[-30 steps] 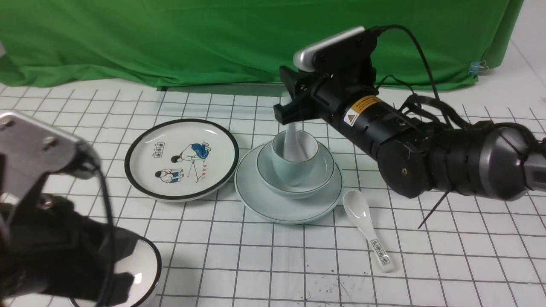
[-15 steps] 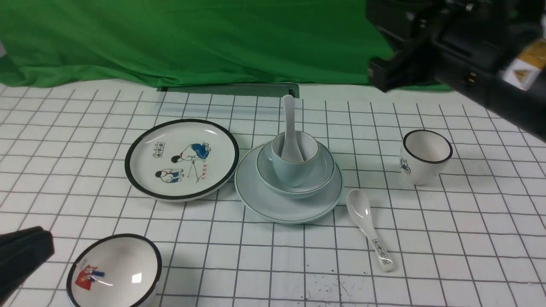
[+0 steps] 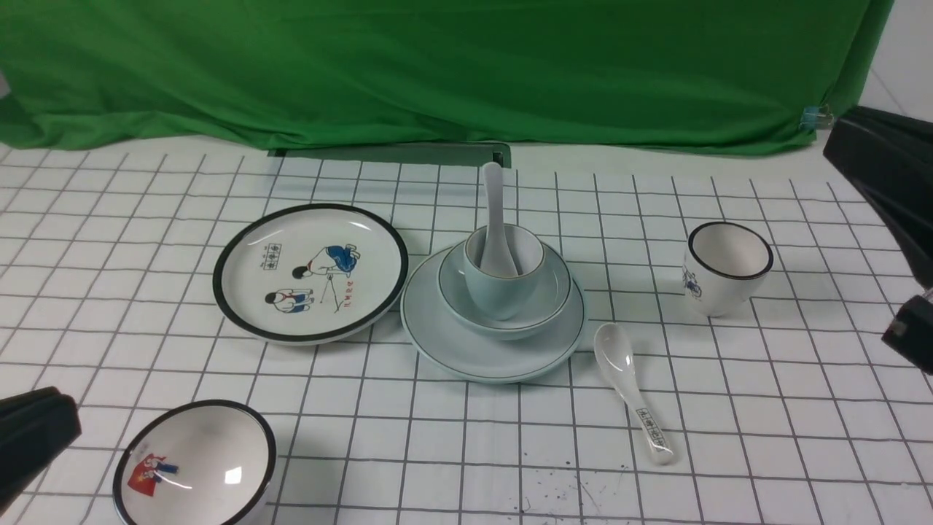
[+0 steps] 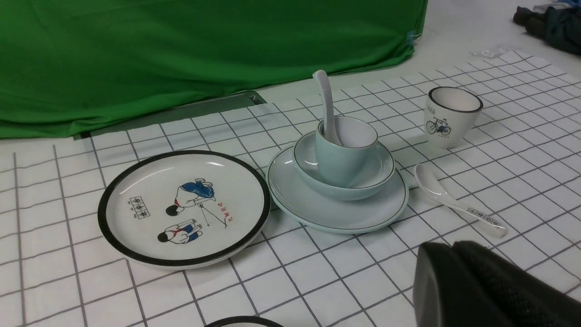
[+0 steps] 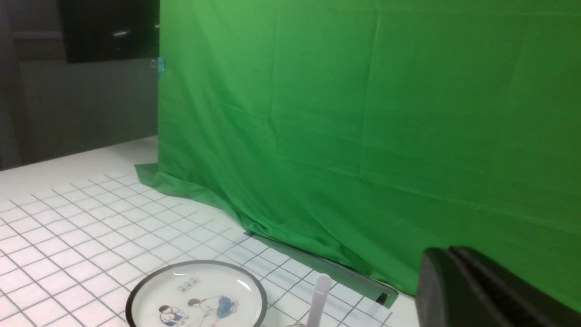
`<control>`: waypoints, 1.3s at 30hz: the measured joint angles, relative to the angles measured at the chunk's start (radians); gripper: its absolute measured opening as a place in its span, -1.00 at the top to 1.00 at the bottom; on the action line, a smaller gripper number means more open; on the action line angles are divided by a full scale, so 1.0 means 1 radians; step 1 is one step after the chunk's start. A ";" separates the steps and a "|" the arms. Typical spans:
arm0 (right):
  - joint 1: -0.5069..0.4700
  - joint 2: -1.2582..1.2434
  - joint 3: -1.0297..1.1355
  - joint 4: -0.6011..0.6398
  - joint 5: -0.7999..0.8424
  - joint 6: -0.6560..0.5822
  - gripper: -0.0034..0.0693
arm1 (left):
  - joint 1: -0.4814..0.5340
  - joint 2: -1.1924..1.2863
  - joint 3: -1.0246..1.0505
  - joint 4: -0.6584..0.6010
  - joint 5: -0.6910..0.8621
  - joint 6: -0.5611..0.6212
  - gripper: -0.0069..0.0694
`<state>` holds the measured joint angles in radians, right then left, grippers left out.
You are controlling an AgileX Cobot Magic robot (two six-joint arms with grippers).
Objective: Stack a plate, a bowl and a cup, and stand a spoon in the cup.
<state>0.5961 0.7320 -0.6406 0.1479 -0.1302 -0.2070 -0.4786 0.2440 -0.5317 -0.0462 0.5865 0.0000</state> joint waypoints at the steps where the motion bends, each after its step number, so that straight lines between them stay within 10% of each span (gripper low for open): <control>1: 0.000 -0.001 0.000 0.000 0.001 0.000 0.85 | 0.000 0.000 0.000 0.000 0.000 0.000 0.90; 19: -0.017 -0.142 0.199 0.006 -0.082 -0.023 0.88 | 0.000 0.000 0.000 0.008 0.000 0.000 0.89; 31: -0.604 -0.592 0.629 -0.120 0.087 0.035 0.88 | 0.000 0.000 0.000 0.020 0.000 0.000 0.89; 39: -0.671 -0.674 0.649 -0.148 0.251 0.076 0.88 | 0.000 0.000 0.000 0.023 0.000 0.000 0.89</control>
<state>-0.0749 0.0583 0.0085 0.0000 0.1211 -0.1313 -0.4786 0.2440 -0.5317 -0.0236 0.5865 0.0000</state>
